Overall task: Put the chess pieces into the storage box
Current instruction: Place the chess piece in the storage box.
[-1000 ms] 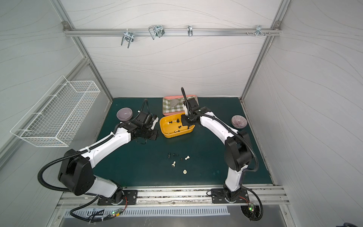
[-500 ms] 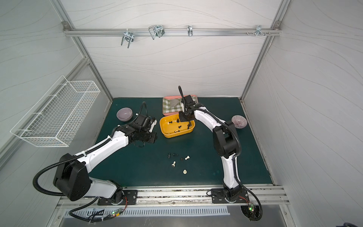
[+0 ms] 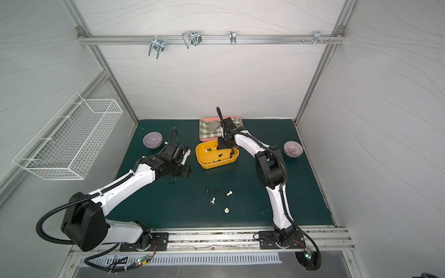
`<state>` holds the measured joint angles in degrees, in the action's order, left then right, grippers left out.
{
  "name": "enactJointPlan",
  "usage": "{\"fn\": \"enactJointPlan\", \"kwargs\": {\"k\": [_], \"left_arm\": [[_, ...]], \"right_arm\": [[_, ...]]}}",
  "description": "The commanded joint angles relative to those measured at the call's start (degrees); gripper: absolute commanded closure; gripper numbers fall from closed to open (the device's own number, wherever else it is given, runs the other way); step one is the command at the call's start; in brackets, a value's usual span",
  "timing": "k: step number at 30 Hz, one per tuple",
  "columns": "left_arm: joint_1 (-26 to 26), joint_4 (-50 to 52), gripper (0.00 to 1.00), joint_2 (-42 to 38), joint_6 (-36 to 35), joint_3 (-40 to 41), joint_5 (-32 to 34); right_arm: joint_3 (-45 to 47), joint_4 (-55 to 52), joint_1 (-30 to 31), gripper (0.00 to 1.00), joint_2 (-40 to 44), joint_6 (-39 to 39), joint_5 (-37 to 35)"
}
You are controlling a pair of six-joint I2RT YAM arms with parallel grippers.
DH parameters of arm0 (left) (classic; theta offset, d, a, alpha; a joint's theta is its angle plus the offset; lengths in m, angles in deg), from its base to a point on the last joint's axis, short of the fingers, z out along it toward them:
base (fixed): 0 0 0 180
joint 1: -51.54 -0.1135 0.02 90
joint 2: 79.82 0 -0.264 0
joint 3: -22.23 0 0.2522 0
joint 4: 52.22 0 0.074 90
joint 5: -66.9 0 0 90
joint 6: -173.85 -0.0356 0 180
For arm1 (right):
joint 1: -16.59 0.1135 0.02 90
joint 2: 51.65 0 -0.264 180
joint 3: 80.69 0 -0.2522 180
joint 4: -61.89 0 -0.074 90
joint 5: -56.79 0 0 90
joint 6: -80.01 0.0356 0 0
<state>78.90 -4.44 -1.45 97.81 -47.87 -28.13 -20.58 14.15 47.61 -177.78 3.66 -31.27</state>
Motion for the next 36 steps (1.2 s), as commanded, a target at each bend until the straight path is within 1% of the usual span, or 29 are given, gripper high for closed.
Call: {"fn": "enactJointPlan", "kwargs": {"k": [1, 15, 25, 30, 36], "left_arm": [[-0.3, -1.6, 0.76, -1.6, 0.8, 0.6, -0.4], [-0.4, -1.9, 0.76, -1.9, 0.7, 1.6, -0.5], [-0.4, -1.7, 0.76, -2.0, 0.7, 1.6, -0.9], [-0.5, -1.2, 0.76, -1.7, 0.5, 1.2, -1.1], [-0.4, -1.2, 0.75, -2.3, -0.3, 1.3, -1.4]], "right_arm": [[-1.6, -1.3, -0.4, 0.88, -1.7, -0.3, -1.7], [-4.0, -2.4, -0.4, 0.86, -3.5, -1.4, -2.8], [-3.6, -2.7, -0.4, 0.84, -3.4, -1.5, -2.6], [-3.6, -2.9, -0.3, 0.8, -2.6, -2.4, -3.2], [-3.2, -3.4, -0.3, 0.8, 0.0, -2.9, -3.4]]}}
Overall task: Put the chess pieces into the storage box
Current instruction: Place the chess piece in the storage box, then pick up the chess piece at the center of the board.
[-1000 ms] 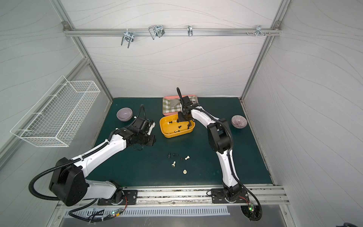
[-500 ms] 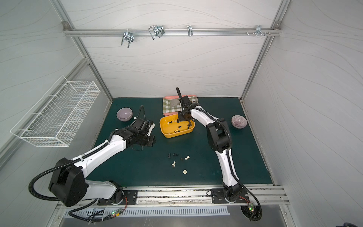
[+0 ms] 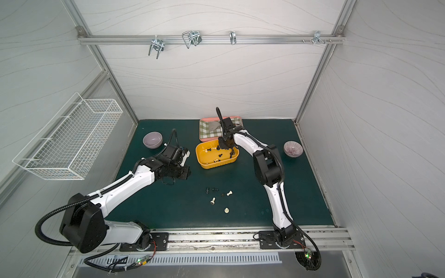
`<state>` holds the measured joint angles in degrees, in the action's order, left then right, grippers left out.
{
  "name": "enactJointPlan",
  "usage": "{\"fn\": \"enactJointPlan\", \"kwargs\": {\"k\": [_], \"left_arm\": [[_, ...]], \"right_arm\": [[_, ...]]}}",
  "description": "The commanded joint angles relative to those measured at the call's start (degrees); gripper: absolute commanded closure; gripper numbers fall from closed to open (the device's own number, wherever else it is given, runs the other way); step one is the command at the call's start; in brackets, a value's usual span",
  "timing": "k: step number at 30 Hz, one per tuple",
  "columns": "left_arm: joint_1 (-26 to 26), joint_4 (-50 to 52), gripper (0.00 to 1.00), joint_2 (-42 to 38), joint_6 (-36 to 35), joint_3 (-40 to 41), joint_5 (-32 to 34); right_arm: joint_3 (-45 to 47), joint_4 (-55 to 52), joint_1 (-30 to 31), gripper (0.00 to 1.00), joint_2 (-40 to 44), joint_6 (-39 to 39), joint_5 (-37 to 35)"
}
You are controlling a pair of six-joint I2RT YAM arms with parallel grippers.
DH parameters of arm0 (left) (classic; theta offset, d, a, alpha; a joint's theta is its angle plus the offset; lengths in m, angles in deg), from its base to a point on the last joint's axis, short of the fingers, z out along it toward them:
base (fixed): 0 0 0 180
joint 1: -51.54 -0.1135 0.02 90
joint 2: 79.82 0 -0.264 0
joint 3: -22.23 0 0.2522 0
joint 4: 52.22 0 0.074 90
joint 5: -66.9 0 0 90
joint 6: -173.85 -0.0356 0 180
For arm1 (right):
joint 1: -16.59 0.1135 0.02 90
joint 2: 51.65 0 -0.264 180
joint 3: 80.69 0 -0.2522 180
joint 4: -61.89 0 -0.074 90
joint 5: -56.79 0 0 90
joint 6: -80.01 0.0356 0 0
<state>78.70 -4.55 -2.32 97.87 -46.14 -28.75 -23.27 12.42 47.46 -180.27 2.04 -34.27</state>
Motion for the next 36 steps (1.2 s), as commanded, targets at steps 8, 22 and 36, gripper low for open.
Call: {"fn": "enactJointPlan", "kwargs": {"k": [8, 22, 36], "left_arm": [[0.3, -1.7, 0.74, -1.5, -1.1, 0.4, -2.4], [6.8, 2.7, 0.71, 0.9, -4.4, -1.2, 1.6], [13.2, 0.0, 0.71, 6.4, 0.6, -1.0, 0.9]], "right_arm": [[2.0, -0.9, -0.1, 0.8, 10.2, -1.5, 0.4], [26.1, 4.5, -1.1, 0.78, 32.7, -1.0, 1.5], [51.7, 5.6, -5.6, 0.77, 52.3, 0.1, 4.3]]}}
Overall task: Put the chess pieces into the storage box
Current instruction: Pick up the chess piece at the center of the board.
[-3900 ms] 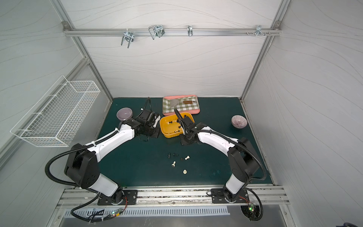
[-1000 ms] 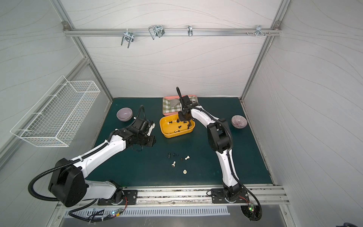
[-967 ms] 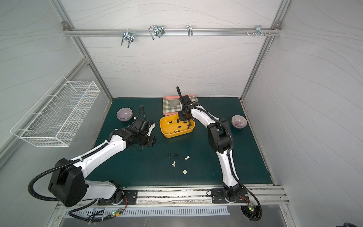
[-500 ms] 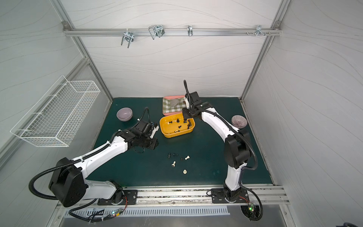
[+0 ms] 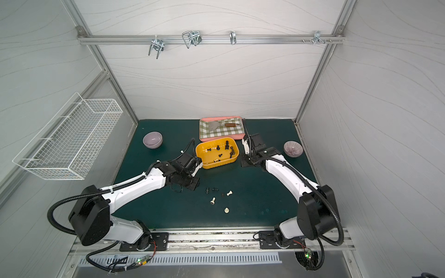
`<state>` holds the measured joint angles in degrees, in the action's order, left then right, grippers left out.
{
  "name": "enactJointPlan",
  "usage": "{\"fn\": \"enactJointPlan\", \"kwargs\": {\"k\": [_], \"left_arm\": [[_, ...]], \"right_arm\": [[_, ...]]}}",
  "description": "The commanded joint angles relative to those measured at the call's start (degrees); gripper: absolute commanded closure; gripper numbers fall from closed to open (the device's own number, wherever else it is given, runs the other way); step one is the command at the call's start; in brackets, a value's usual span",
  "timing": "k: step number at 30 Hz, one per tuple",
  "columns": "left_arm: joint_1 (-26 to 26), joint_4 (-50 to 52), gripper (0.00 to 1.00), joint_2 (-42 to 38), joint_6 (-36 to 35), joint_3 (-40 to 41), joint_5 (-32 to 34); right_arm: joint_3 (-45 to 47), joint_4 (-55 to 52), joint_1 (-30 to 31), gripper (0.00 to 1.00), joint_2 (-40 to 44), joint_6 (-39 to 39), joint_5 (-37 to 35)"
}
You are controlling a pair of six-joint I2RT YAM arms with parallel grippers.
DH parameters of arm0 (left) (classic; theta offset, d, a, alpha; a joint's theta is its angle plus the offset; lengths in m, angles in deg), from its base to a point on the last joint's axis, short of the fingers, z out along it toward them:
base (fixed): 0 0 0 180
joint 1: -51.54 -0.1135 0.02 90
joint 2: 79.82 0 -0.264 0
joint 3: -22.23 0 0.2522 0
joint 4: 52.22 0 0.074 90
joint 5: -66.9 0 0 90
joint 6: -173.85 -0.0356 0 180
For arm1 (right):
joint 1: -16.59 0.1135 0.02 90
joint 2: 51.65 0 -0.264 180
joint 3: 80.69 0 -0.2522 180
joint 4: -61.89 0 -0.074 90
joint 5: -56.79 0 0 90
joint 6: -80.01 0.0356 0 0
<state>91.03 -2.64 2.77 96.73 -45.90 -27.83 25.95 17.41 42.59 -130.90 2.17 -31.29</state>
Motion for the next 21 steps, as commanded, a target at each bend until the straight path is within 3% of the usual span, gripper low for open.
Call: {"fn": "enactJointPlan", "kwargs": {"k": [1, 10, 21], "left_arm": [[1.3, -2.1, 0.71, 1.8, 2.1, -1.4, 0.0], [4.1, -3.9, 0.69, 6.9, 5.8, -3.5, 0.3], [5.1, -4.9, 0.69, 11.1, 7.8, -5.6, 1.5]], "right_arm": [[3.9, 0.6, -1.0, 0.76, 3.9, -0.1, 1.6], [12.7, 1.7, -3.7, 0.76, 12.1, 0.4, 4.1], [14.3, 3.0, -3.9, 0.75, 13.3, 1.2, 6.4]]}}
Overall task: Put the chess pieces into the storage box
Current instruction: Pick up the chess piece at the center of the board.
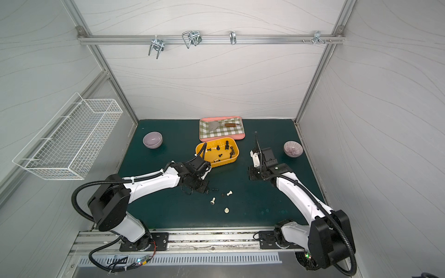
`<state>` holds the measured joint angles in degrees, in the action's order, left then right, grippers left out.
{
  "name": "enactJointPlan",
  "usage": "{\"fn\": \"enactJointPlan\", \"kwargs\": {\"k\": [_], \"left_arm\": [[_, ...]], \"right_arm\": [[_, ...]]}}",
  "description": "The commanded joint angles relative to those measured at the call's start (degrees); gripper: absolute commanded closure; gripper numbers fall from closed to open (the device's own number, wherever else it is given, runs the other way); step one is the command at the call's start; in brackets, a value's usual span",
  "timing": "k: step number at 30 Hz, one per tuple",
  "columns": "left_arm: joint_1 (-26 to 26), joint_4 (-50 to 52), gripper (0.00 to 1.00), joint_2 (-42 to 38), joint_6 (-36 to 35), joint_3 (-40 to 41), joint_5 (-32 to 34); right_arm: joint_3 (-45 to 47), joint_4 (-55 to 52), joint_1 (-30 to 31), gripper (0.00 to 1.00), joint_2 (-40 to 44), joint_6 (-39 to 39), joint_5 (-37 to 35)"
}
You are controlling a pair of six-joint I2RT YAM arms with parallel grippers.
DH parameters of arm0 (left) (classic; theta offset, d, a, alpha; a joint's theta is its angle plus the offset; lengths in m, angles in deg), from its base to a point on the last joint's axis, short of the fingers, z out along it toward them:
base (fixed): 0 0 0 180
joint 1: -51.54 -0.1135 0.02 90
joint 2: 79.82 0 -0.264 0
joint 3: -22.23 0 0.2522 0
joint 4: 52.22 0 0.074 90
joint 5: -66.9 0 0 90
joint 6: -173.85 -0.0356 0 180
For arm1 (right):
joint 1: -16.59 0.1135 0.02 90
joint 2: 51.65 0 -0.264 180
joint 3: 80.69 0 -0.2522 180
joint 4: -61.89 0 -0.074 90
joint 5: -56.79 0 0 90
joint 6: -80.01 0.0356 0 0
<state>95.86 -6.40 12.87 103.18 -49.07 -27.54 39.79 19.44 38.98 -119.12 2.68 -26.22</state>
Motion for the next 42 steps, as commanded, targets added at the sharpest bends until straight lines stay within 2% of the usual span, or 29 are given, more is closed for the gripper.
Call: {"fn": "enactJointPlan", "kwargs": {"k": [1, 31, 42], "left_arm": [[0.2, -1.4, 0.69, 1.3, 1.3, -2.4, 1.5], [0.5, -3.8, 0.67, 8.9, 1.0, -4.2, 0.4], [0.6, -2.1, 0.7, 10.9, 0.3, -5.0, 1.4]], "right_arm": [[0.7, 1.2, -0.3, 0.75, 1.8, 0.6, 1.7], [0.4, 0.7, -0.5, 0.73, 2.2, 0.6, 2.2], [0.3, 0.7, -0.7, 0.73, 1.8, 0.5, 2.0]]}}
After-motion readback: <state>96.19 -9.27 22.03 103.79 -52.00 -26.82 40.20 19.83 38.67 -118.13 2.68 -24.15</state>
